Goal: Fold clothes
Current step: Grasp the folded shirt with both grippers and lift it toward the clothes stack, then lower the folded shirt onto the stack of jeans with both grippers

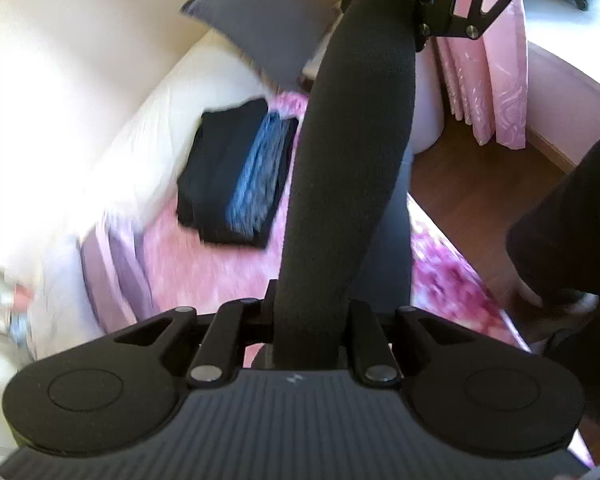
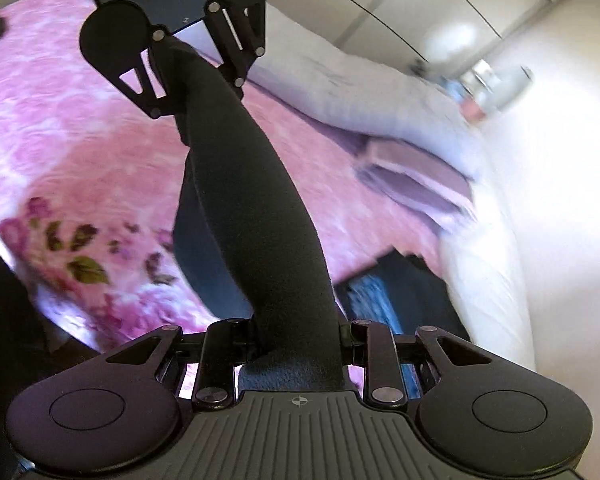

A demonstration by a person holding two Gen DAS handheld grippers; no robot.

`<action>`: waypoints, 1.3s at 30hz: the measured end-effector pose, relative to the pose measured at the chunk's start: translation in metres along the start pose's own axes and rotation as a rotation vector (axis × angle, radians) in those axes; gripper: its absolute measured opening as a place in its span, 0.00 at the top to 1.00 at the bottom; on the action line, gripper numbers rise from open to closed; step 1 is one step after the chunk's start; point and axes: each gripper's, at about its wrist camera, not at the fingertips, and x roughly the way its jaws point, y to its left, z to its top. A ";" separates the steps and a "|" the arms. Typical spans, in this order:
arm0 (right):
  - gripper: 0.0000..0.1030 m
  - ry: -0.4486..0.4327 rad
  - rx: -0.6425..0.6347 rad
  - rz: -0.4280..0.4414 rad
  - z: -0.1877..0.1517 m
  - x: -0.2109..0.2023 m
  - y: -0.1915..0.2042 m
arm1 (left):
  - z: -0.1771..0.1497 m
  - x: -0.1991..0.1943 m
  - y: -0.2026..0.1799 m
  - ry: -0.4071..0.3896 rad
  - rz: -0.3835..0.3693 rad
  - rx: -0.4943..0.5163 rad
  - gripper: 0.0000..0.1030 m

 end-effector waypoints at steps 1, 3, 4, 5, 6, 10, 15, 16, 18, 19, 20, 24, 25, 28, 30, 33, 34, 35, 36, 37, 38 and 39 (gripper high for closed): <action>0.74 0.010 0.013 -0.009 -0.003 0.002 -0.013 | 0.007 0.007 0.008 -0.010 -0.002 0.020 0.88; 0.74 0.027 0.037 -0.026 -0.008 0.008 -0.041 | 0.023 0.027 0.026 -0.029 -0.002 0.065 0.88; 0.74 0.026 0.040 -0.032 -0.013 0.015 -0.060 | 0.031 0.040 0.036 -0.034 -0.003 0.072 0.88; 0.74 0.025 0.044 -0.039 -0.019 0.023 -0.078 | 0.039 0.052 0.046 -0.039 -0.004 0.080 0.88; 0.74 0.024 0.047 -0.045 -0.024 0.031 -0.096 | 0.050 0.069 0.061 -0.040 0.000 0.082 0.87; 0.74 0.016 0.058 -0.070 -0.045 0.062 -0.169 | 0.091 0.138 0.120 -0.023 0.040 0.063 0.87; 0.74 -0.051 -0.004 -0.104 -0.070 0.132 -0.296 | 0.149 0.227 0.215 0.037 0.129 0.015 0.87; 0.74 -0.067 -0.020 -0.120 -0.073 0.146 -0.323 | 0.159 0.242 0.233 0.037 0.158 0.011 0.87; 0.74 -0.106 -0.051 -0.165 -0.080 0.170 -0.371 | 0.179 0.271 0.271 0.032 0.229 0.002 0.87; 0.74 -0.127 -0.068 -0.191 -0.084 0.182 -0.394 | 0.185 0.284 0.284 0.024 0.268 0.005 0.87; 0.74 -0.145 -0.085 -0.215 -0.089 0.194 -0.410 | 0.190 0.299 0.293 0.018 0.304 0.012 0.88; 0.72 -0.183 -0.113 -0.261 -0.120 0.257 -0.442 | 0.181 0.379 0.297 0.018 0.273 -0.004 0.87; 0.72 -0.175 -0.109 -0.249 -0.130 0.276 -0.439 | 0.175 0.401 0.292 0.024 0.246 -0.018 0.87; 0.72 -0.102 -0.067 -0.131 -0.168 0.346 -0.412 | 0.147 0.479 0.252 0.117 0.100 -0.093 0.86; 0.72 -0.025 -0.081 -0.028 -0.189 0.385 -0.386 | 0.133 0.513 0.218 0.180 0.050 -0.054 0.81; 0.66 0.011 -0.194 -0.016 -0.207 0.406 -0.350 | 0.123 0.517 0.196 0.168 0.083 -0.047 0.79; 0.66 0.004 -0.199 -0.034 -0.211 0.401 -0.348 | 0.122 0.513 0.194 0.153 0.102 -0.059 0.77; 0.64 -0.001 -0.198 -0.048 -0.214 0.396 -0.347 | 0.120 0.505 0.196 0.145 0.112 -0.077 0.76; 0.64 0.001 -0.170 -0.047 -0.217 0.391 -0.351 | 0.118 0.492 0.203 0.147 0.120 -0.080 0.76; 0.63 0.006 -0.149 -0.053 -0.220 0.384 -0.354 | 0.116 0.486 0.204 0.149 0.131 -0.073 0.75; 0.63 0.009 -0.150 -0.064 -0.221 0.379 -0.353 | 0.114 0.483 0.202 0.150 0.141 -0.065 0.75; 0.62 0.013 -0.152 -0.076 -0.222 0.374 -0.353 | 0.113 0.481 0.200 0.152 0.151 -0.056 0.75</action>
